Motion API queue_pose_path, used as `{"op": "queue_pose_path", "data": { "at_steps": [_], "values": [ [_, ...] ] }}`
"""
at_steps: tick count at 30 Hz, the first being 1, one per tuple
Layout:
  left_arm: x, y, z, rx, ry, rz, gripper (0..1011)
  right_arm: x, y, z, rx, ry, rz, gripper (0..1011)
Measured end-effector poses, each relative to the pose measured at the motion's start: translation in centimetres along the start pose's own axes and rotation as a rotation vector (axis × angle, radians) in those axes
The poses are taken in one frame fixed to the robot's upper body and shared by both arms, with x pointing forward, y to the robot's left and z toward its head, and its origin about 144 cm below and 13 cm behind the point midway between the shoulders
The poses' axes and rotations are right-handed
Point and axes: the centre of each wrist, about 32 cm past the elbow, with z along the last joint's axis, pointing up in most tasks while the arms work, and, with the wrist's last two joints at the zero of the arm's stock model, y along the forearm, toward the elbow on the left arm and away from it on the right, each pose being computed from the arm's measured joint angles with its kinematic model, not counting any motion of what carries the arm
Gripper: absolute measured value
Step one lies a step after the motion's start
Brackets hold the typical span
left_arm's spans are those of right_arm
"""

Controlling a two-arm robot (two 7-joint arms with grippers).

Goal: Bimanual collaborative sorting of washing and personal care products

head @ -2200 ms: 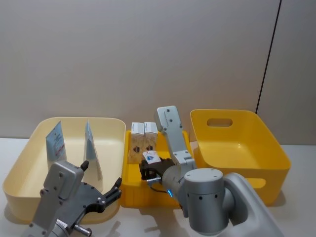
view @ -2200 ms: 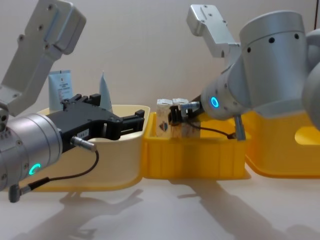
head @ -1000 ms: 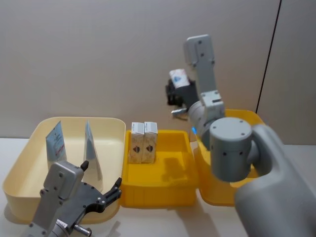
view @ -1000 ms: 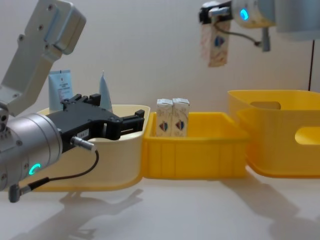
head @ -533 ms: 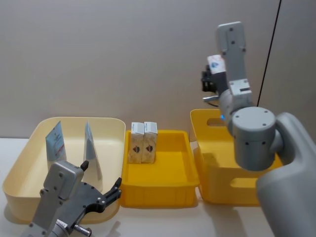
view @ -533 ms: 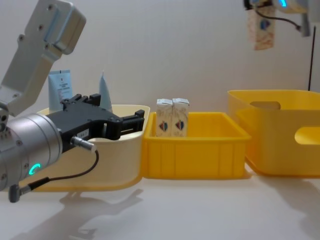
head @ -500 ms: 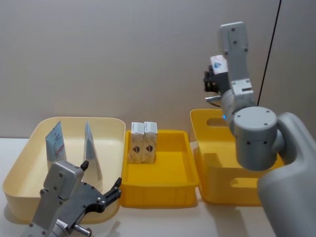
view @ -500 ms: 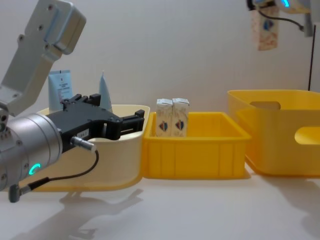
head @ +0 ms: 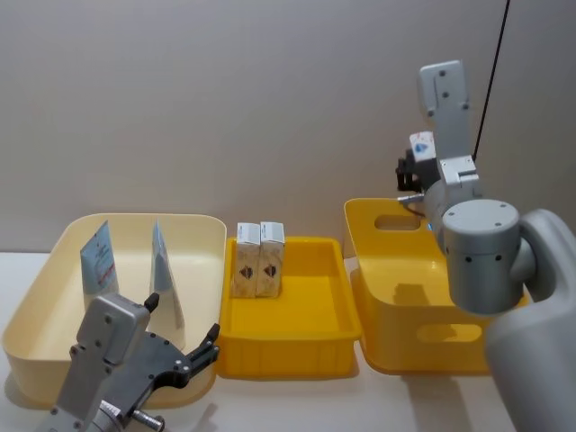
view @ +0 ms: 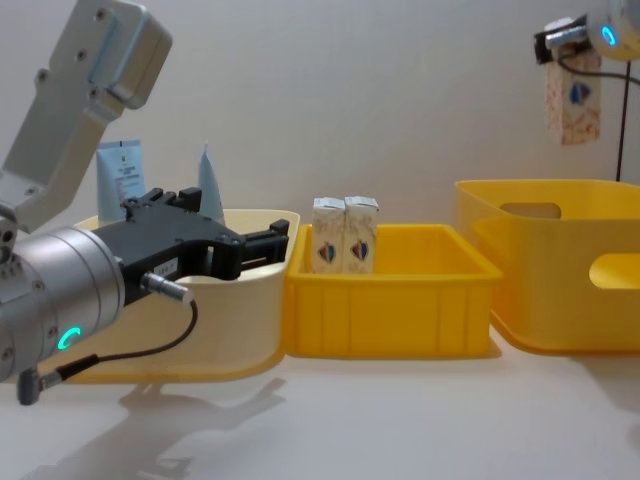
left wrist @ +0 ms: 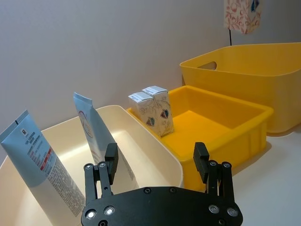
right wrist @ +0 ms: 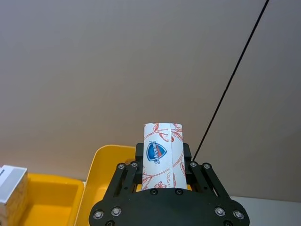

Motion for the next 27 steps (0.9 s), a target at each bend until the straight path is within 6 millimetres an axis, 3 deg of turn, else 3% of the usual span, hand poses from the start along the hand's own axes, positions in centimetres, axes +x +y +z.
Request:
{"op": "queue_pose_path", "data": {
  "at_steps": [17,20,27],
  "values": [
    [0.0,0.0,0.0,0.000,0.000,0.000,999,-1.2,0.8,-1.0,-0.098,-0.020,0.050,410],
    [0.0,0.0,0.0,0.000,0.000,0.000,999,-1.3,0.9,-1.1,-0.105,-0.023,0.052,452],
    [0.0,0.0,0.0,0.000,0.000,0.000,1000,-1.5,0.9,-1.2,-0.114,-0.028,0.054,689]
  ]
}}
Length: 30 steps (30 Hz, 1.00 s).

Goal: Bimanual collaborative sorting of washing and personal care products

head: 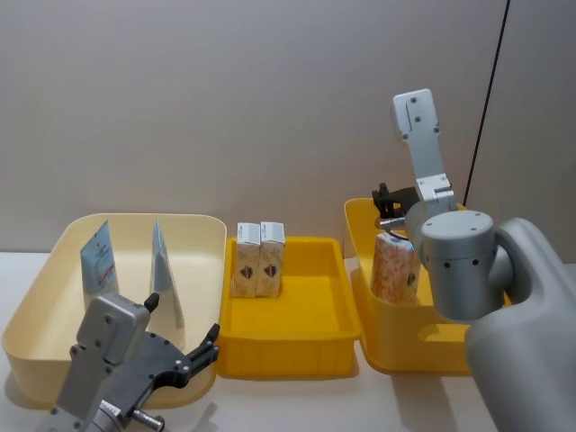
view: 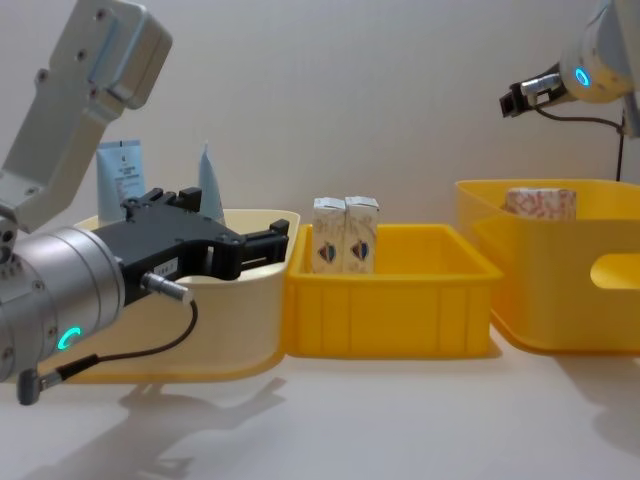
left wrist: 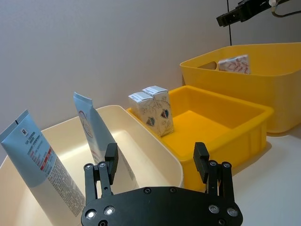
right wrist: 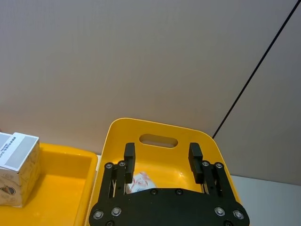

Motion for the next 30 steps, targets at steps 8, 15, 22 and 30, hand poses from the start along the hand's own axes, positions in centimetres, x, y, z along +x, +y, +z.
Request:
{"op": "queue_pose_path", "data": {
  "at_steps": [8,15,22,30],
  "values": [
    [0.0,0.0,0.0,0.000,0.000,0.000,1000,-0.1,0.1,-0.1,-0.008,-0.003,0.003,906],
    [0.1,0.0,0.1,-0.002,-0.001,0.002,1000,-0.2,0.1,-0.1,-0.012,-0.005,0.004,1001],
    [0.6,0.5,0.5,-0.001,-0.017,0.021,1000,-0.2,0.2,-0.1,-0.013,-0.006,0.004,1001],
    [1.8,2.0,1.5,-0.006,-0.048,0.086,999,-0.2,0.2,-0.1,-0.014,-0.006,0.005,1001]
  ]
}}
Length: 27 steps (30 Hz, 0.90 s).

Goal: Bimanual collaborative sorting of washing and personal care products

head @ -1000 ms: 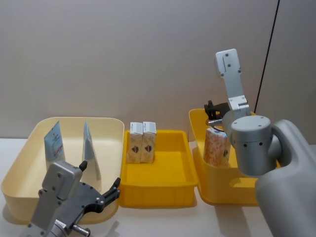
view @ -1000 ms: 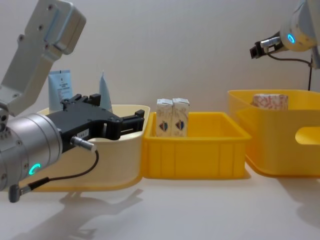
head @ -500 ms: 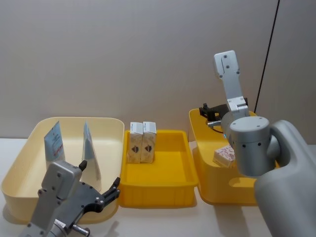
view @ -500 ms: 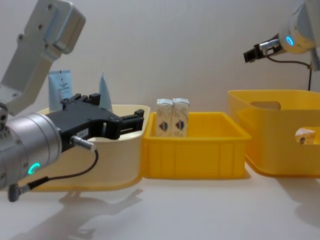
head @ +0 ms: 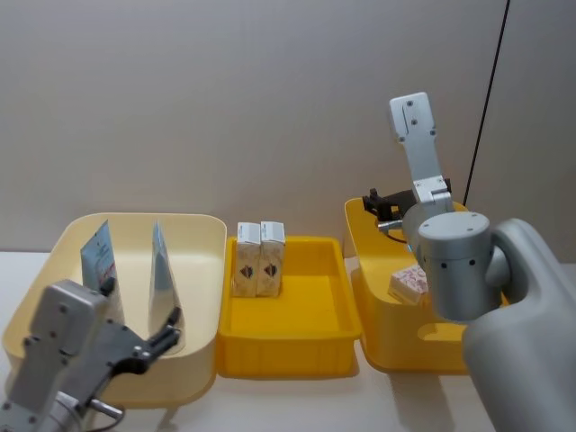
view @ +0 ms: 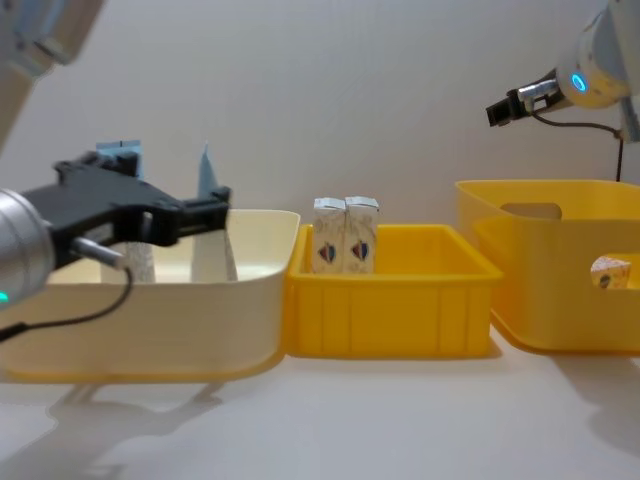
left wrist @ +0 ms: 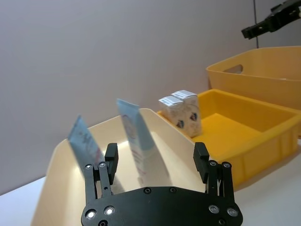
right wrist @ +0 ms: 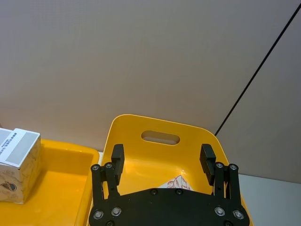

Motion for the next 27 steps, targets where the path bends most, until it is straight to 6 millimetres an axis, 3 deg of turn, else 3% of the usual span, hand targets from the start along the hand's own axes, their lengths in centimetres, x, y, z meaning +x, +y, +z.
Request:
{"op": "queue_pose_path", "data": {
  "at_steps": [13,27],
  "values": [
    [2.2,1.8,0.4,0.012,0.026,0.087,1000,0.0,0.0,0.0,-0.001,0.000,0.000,1001],
    [5.3,0.9,-0.7,0.085,0.096,0.062,999,0.0,0.0,0.0,-0.001,0.000,0.000,1001]
  ]
}}
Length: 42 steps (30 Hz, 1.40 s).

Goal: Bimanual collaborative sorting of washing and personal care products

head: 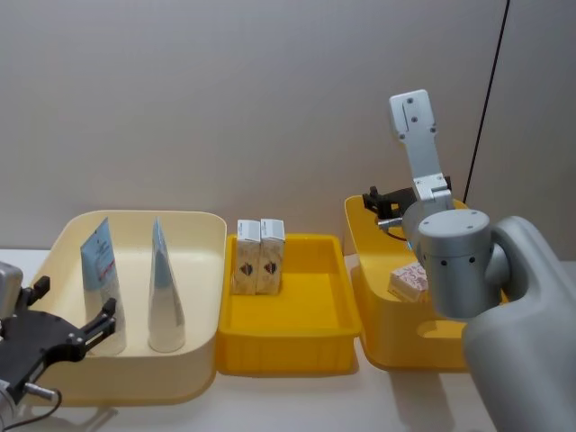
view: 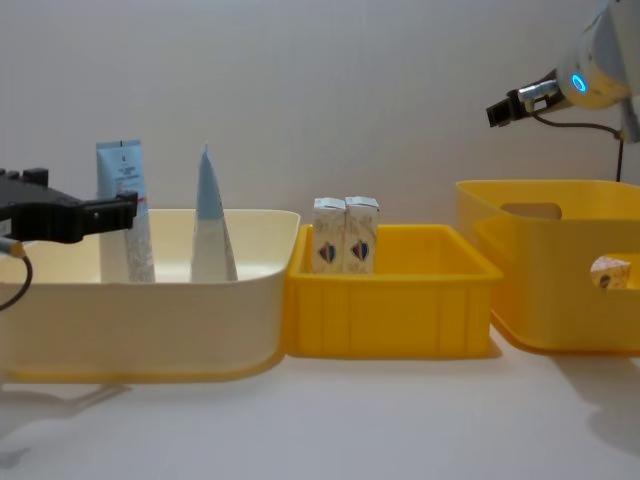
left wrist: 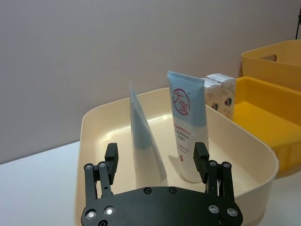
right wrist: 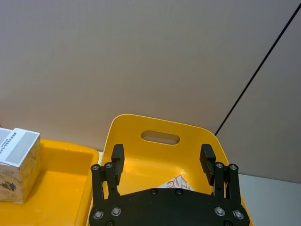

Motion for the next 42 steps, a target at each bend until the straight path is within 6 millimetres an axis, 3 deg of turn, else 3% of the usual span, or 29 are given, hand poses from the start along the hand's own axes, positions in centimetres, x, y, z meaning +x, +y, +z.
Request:
{"op": "queue_pose_path", "data": {
  "at_steps": [18,42],
  "values": [
    [3.3,-2.6,-0.8,0.048,0.035,-0.043,1000,0.0,0.0,0.0,0.000,0.000,0.000,1001],
    [4.5,-6.5,-1.7,0.066,0.045,-0.102,1000,0.0,0.0,0.0,0.000,0.000,0.000,1001]
  ]
}}
